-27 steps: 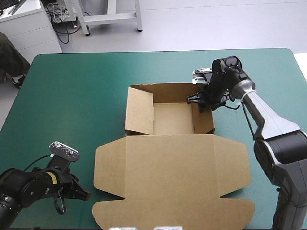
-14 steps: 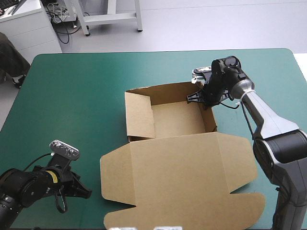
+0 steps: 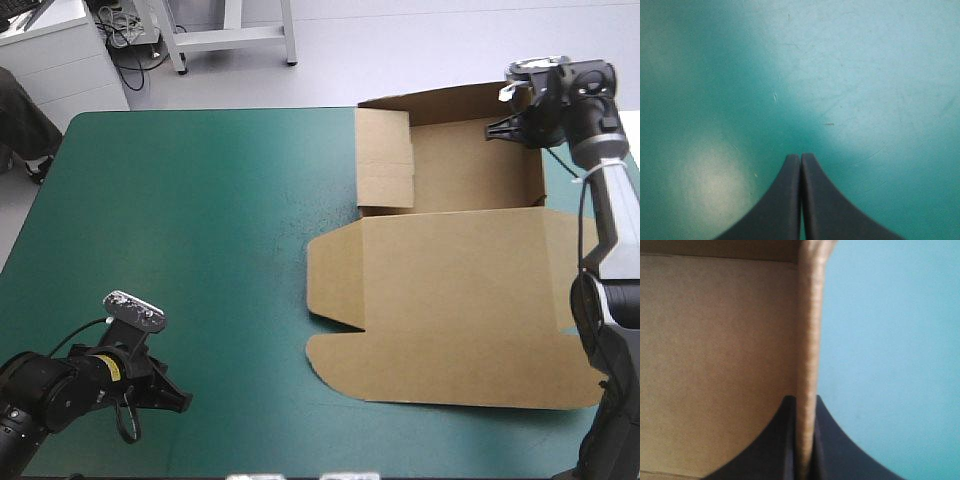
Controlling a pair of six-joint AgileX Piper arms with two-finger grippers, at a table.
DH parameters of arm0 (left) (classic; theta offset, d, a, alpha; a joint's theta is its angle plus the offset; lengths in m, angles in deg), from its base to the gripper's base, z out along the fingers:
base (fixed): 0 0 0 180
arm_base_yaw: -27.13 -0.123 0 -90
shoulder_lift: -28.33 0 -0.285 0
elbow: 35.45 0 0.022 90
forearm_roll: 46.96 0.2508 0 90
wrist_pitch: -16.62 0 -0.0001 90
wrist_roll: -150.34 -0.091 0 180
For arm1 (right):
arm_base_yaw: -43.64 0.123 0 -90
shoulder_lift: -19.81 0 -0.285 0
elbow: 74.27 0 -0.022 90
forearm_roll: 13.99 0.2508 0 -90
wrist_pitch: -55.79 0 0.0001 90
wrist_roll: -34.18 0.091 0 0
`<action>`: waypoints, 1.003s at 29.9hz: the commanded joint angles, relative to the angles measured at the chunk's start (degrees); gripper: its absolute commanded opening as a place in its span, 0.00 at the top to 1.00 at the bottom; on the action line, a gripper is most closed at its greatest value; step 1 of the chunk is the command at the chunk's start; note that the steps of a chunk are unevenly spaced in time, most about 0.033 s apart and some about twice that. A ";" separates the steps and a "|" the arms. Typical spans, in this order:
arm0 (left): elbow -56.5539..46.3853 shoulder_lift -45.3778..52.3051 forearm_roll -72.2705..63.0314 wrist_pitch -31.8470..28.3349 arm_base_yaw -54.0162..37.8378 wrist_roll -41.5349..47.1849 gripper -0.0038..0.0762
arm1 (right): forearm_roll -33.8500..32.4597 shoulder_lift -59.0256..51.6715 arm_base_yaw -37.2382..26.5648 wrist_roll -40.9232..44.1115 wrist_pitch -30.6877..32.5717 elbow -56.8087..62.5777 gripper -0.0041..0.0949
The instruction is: Fold the box
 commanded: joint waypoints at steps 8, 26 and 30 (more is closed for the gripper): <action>1.60 0.30 -0.40 -1.69 0.14 1.29 0.99 | -0.24 -1.40 -17.41 -0.68 -3.03 -2.15 0.98; 1.60 0.30 -0.59 -1.08 0.14 1.29 0.99 | 6.44 5.91 -27.42 -6.22 -1.31 -2.15 0.82; 1.60 0.30 -0.59 -1.08 0.14 1.29 0.99 | 6.67 5.70 -28.10 -6.22 -0.99 -2.75 0.45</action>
